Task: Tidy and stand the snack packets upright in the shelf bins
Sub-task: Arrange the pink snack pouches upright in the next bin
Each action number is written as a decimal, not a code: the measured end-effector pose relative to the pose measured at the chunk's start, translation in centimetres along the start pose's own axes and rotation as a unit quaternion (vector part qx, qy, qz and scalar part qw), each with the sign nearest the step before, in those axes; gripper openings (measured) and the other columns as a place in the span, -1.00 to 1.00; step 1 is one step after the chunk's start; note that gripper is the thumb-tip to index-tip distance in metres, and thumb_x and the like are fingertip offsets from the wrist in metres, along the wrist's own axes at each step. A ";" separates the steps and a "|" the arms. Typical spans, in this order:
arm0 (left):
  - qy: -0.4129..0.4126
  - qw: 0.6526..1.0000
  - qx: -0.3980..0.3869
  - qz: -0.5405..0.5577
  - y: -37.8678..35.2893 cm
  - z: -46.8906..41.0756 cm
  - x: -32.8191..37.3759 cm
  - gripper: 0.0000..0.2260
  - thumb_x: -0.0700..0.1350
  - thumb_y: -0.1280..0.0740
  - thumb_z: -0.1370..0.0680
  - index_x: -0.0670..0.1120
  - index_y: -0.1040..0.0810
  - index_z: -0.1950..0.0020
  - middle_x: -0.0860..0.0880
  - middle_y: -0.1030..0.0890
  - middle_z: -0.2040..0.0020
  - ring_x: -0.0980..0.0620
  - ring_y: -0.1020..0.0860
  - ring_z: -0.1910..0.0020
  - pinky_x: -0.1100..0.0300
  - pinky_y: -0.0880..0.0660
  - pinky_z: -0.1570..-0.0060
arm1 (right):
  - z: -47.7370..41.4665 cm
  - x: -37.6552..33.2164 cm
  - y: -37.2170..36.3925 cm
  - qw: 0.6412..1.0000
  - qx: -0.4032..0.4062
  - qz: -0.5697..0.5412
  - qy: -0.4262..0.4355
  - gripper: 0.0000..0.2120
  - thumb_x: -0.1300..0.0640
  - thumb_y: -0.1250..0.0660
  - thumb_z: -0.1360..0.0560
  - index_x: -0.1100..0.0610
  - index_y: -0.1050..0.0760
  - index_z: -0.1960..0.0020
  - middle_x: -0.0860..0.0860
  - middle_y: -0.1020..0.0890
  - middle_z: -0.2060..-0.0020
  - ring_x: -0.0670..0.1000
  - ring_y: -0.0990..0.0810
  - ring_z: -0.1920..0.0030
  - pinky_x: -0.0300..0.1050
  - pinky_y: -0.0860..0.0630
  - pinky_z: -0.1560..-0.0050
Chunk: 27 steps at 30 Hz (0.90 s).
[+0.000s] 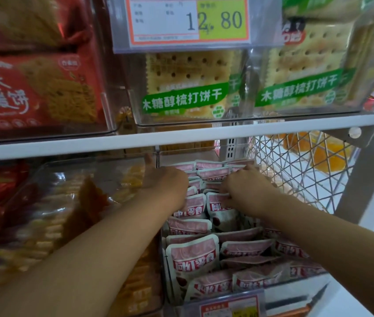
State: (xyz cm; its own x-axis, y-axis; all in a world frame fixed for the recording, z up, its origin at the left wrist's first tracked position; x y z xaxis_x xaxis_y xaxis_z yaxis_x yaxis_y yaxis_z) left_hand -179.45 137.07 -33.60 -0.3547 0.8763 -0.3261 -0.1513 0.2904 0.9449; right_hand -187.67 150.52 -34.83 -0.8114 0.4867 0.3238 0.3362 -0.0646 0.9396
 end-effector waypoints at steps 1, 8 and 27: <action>0.006 1.000 -0.001 0.004 -0.3 -0.4 0.2 -0.81 0.04 -0.37 -0.51 -0.07 -0.52 0.13 0.01 -0.54 0.17 -0.01 -0.47 0.07 -0.24 -0.08 -0.39 | -0.1 0.1 -0.2 1.000 0.000 -0.008 -0.007 -0.85 0.05 -0.24 -0.54 0.06 -0.52 -0.03 0.04 -0.63 -0.04 0.06 -0.55 -0.09 -0.02 -0.30 -0.24; -0.001 0.999 -0.014 -0.031 -0.8 -1.0 0.5 -0.90 -0.17 -0.32 -0.54 -0.14 -0.57 -0.02 -0.04 -0.49 0.20 -0.05 -0.50 0.07 -0.13 -0.31 -0.32 | 2.1 0.5 1.3 0.978 0.041 -0.203 -0.033 -0.73 -0.03 -0.31 -0.50 -0.04 -0.49 -0.19 -0.04 -0.57 -0.18 0.01 -0.52 -0.17 -0.03 -0.29 -0.32; -0.201 0.977 -0.030 0.060 1.0 10.4 2.8 -0.75 0.23 -0.26 -0.51 0.10 -0.48 -0.04 0.10 -0.39 -0.30 0.06 -0.40 -0.28 -0.22 0.08 -0.40 | 12.9 -1.0 1.8 0.972 -0.014 -0.235 0.018 -0.68 -0.13 -0.28 -0.49 -0.28 -0.44 -0.24 -0.29 -0.27 -0.40 -0.12 -0.18 -0.43 -0.02 0.00 -0.42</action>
State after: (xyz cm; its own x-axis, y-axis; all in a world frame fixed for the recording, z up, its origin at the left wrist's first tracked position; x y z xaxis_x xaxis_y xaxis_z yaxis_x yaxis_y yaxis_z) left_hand -170.99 143.76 -33.28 0.0167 0.9864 -0.1637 -0.1894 0.1639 0.9681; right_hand -180.08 161.19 -34.92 -0.8881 0.4383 -0.1383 -0.0879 0.1333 0.9872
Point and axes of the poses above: each hand's wrist, its own z-axis away from the middle knuckle, its own y-axis out of the back of the hand, x = y × z, the point moved 1 cm from there along -z, towards the middle knuckle
